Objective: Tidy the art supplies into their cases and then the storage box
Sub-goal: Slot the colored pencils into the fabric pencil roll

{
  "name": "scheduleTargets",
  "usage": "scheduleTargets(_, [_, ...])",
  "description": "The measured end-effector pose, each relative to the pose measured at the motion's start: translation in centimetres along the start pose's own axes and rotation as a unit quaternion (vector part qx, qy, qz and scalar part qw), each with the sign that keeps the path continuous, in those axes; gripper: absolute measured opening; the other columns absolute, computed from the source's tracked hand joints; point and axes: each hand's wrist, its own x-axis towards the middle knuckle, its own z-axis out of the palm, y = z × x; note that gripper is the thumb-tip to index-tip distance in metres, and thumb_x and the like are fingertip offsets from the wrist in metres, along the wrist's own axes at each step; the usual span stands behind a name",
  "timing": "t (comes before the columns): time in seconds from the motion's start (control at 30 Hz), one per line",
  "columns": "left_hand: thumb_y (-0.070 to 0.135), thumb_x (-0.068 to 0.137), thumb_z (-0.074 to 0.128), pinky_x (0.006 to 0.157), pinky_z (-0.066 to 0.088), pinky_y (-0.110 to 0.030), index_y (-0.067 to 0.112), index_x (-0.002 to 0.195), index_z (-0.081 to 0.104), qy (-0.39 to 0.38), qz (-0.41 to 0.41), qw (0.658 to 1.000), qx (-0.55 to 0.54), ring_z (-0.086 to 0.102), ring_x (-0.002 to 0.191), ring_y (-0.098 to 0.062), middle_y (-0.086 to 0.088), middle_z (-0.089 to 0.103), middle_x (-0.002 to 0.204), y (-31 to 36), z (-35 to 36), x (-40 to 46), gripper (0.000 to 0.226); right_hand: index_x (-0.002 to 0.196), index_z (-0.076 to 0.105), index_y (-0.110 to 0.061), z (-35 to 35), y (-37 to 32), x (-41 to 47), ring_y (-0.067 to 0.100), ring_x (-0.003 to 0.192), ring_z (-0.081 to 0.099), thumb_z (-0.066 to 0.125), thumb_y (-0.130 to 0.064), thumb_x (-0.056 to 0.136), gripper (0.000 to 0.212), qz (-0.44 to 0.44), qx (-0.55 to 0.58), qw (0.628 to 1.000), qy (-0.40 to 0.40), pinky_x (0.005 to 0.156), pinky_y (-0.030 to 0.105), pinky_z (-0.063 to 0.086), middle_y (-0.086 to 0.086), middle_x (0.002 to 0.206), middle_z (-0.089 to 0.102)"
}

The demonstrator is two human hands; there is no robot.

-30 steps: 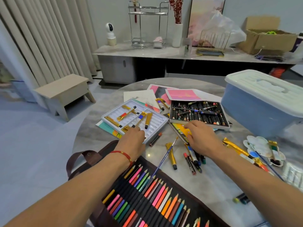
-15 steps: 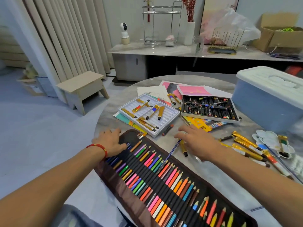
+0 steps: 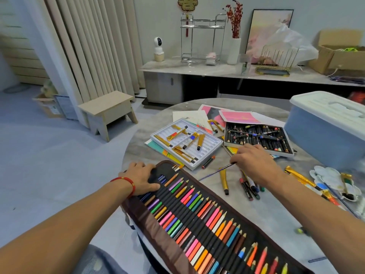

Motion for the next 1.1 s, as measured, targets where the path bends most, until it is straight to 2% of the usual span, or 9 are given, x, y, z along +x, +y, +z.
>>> scheduleTargets(0.2, [0.070, 0.070, 0.072, 0.103, 0.035, -0.054, 0.032, 0.129, 0.048, 0.038, -0.027, 0.999, 0.017, 0.044, 0.126, -0.023, 0.001, 0.050, 0.132, 0.4, -0.3, 0.5, 0.075, 0.118, 0.073, -0.029, -2.0, 1.2, -1.4, 0.022, 0.105, 0.062, 0.059, -0.022, 0.100, 0.024, 0.043, 0.093, 0.995, -0.013, 0.088, 0.042, 0.049, -0.004, 0.108, 0.068])
scheduleTargets(0.3, [0.070, 0.066, 0.075, 0.103, 0.037, -0.050, 0.029, 0.112, 0.057, 0.040, -0.040, 0.998, 0.022, 0.050, 0.113, -0.022, 0.001, 0.053, 0.117, 0.6, -0.5, 1.0, 0.065, 0.120, 0.072, -0.028, -2.5, 1.0, -1.9, 0.019, 0.103, 0.061, 0.058, -0.022, 0.100, 0.025, 0.039, 0.120, 0.992, -0.023, 0.084, 0.039, 0.052, -0.004, 0.109, 0.066])
scheduleTargets(0.37, [0.066, 0.067, 0.077, 0.102, 0.035, -0.050, 0.029, 0.108, 0.057, 0.039, -0.035, 0.999, 0.002, 0.053, 0.111, -0.022, 0.002, 0.056, 0.112, 0.7, -0.5, 1.2, 0.059, 0.121, 0.071, -0.028, -2.6, 0.3, -1.9, 0.017, 0.103, 0.059, 0.058, -0.024, 0.101, 0.025, 0.025, 0.129, 0.991, -0.028, 0.083, 0.036, 0.052, -0.006, 0.109, 0.065])
scheduleTargets(0.5, [0.057, 0.071, 0.079, 0.100, 0.035, -0.049, 0.031, 0.106, 0.058, 0.056, 0.002, 0.997, -0.047, 0.058, 0.107, -0.020, 0.006, 0.066, 0.105, 0.8, -0.2, 1.1, 0.048, 0.121, 0.069, -0.031, -2.4, -1.5, -1.0, 0.016, 0.106, 0.059, 0.055, -0.028, 0.102, 0.024, -0.004, 0.107, 0.993, -0.052, 0.081, 0.036, 0.051, -0.008, 0.109, 0.063])
scheduleTargets(0.6, [0.055, 0.071, 0.080, 0.101, 0.038, -0.047, 0.031, 0.106, 0.058, 0.065, 0.017, 0.995, -0.067, 0.060, 0.105, -0.019, 0.006, 0.068, 0.104, 0.5, 0.0, 1.0, 0.048, 0.118, 0.070, -0.031, -2.4, -2.4, 0.0, 0.020, 0.103, 0.061, 0.055, -0.026, 0.101, 0.023, -0.020, 0.086, 0.995, -0.038, 0.078, 0.039, 0.052, -0.006, 0.106, 0.064])
scheduleTargets(0.73, [0.059, 0.068, 0.080, 0.102, 0.040, -0.047, 0.032, 0.108, 0.056, 0.067, 0.014, 0.995, -0.075, 0.060, 0.104, -0.018, 0.007, 0.067, 0.105, -0.1, 0.1, 1.2, 0.054, 0.115, 0.073, -0.036, -1.9, -3.4, 2.2, 0.019, 0.100, 0.064, 0.058, -0.018, 0.096, 0.030, -0.036, 0.061, 0.998, 0.001, 0.073, 0.040, 0.056, -0.007, 0.104, 0.067])
scheduleTargets(0.8, [0.062, 0.067, 0.080, 0.102, 0.042, -0.048, 0.032, 0.108, 0.056, 0.059, 0.013, 0.995, -0.078, 0.060, 0.104, -0.018, 0.007, 0.066, 0.105, -0.3, 0.1, 1.5, 0.056, 0.119, 0.071, -0.040, -1.8, -3.7, 3.3, 0.020, 0.103, 0.064, 0.056, -0.020, 0.097, 0.033, -0.029, 0.074, 0.997, -0.008, 0.074, 0.040, 0.056, -0.007, 0.106, 0.066])
scheduleTargets(0.9, [0.063, 0.065, 0.081, 0.099, 0.047, -0.048, 0.031, 0.107, 0.056, 0.048, 0.015, 0.995, -0.090, 0.061, 0.102, -0.018, 0.006, 0.066, 0.105, -0.6, 0.1, 1.5, 0.058, 0.118, 0.071, -0.036, -2.1, -4.4, 4.2, 0.022, 0.105, 0.062, 0.057, -0.020, 0.099, 0.028, -0.022, 0.072, 0.997, -0.035, 0.074, 0.039, 0.053, -0.005, 0.106, 0.064])
scheduleTargets(1.1, [0.067, 0.061, 0.081, 0.094, 0.051, -0.049, 0.031, 0.105, 0.057, 0.025, 0.031, 0.992, -0.116, 0.061, 0.099, -0.019, 0.005, 0.065, 0.103, -1.1, 0.1, 1.8, 0.061, 0.118, 0.071, -0.037, -1.4, -5.5, 5.6, 0.021, 0.105, 0.061, 0.059, -0.018, 0.098, 0.030, -0.033, 0.047, 0.998, -0.037, 0.076, 0.040, 0.055, -0.006, 0.108, 0.064])
